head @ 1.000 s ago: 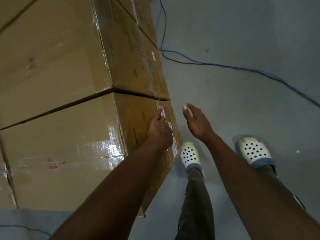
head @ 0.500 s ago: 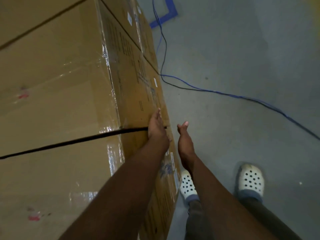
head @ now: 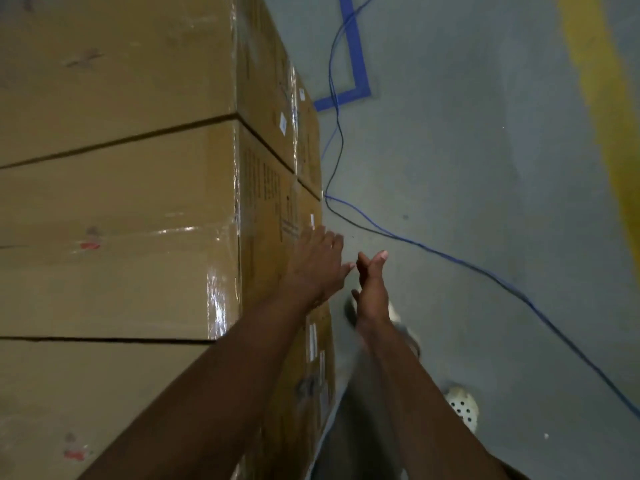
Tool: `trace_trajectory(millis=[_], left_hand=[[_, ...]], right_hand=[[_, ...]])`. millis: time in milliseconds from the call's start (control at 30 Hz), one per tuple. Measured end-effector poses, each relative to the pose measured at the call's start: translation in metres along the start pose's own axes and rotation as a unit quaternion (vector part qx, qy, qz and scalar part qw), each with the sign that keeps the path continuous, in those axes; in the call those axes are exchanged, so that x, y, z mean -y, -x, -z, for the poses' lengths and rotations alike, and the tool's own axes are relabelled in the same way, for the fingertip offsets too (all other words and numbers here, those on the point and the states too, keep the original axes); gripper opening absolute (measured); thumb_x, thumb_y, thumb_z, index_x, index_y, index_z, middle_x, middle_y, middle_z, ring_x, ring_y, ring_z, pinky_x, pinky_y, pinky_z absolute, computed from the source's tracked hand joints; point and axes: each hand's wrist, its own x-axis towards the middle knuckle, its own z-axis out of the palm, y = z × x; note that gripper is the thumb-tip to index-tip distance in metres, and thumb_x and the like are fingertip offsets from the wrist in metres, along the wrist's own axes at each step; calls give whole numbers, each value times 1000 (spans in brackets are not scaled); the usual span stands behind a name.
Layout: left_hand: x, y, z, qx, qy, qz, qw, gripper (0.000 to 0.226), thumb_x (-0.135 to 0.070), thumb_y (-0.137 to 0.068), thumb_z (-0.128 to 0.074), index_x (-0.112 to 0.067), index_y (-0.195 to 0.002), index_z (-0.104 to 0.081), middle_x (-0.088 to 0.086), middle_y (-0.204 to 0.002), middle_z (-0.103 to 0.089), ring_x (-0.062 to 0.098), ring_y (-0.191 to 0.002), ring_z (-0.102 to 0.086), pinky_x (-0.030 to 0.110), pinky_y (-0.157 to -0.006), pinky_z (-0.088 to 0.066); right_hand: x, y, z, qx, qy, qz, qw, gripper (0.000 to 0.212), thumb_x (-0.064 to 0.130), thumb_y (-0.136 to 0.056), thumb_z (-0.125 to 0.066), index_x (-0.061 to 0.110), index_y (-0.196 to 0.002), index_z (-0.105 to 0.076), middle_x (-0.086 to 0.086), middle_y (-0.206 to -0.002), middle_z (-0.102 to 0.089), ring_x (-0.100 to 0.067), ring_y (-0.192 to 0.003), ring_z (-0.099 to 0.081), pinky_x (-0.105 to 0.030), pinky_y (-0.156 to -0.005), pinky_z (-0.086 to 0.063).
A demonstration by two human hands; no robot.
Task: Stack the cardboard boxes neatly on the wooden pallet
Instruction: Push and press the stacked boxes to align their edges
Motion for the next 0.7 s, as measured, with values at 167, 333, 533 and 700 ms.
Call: trace_trajectory(millis=[167,333,533,700], left_hand=[[64,-83,48,29,-233,29,972,75,-54,-105,-24,-5,-160,-14,20,-167,-14,38,-155,-6,59,-124,-4],[93,-130,39,179,-393,30,901,90,-68,-100,-16,-3,-160,0,26,-166,7,46,-153,10,63,-121,9],[83,-139,32,224,-360,50,904,110,-81,-90,-30,-2,-158,5,31,-164,11,53,-149,16,68,-116,14],[76,-117,55,86,-258,-7,962,92,-60,-101,-25,5,-157,8,32,-164,12,49,-151,15,64,-119,13]], right_hand=[[71,-64,-60,29,23,10,999,71,68,-101,-18,27,-155,-39,6,-161,-34,-17,-149,-29,-31,-112,-24],[120,-118,-111,38,66,-13,997,76,75,-96,-14,33,-156,-34,7,-163,-29,-19,-151,-25,-40,-118,-21],[155,-128,-134,-2,91,-22,996,76,74,-97,-16,30,-154,-39,7,-161,-34,-17,-150,-26,-42,-119,-20],[189,-107,-139,-16,112,-39,993,63,72,-98,-21,37,-135,-58,4,-148,-52,-16,-137,-44,-44,-119,-24]])
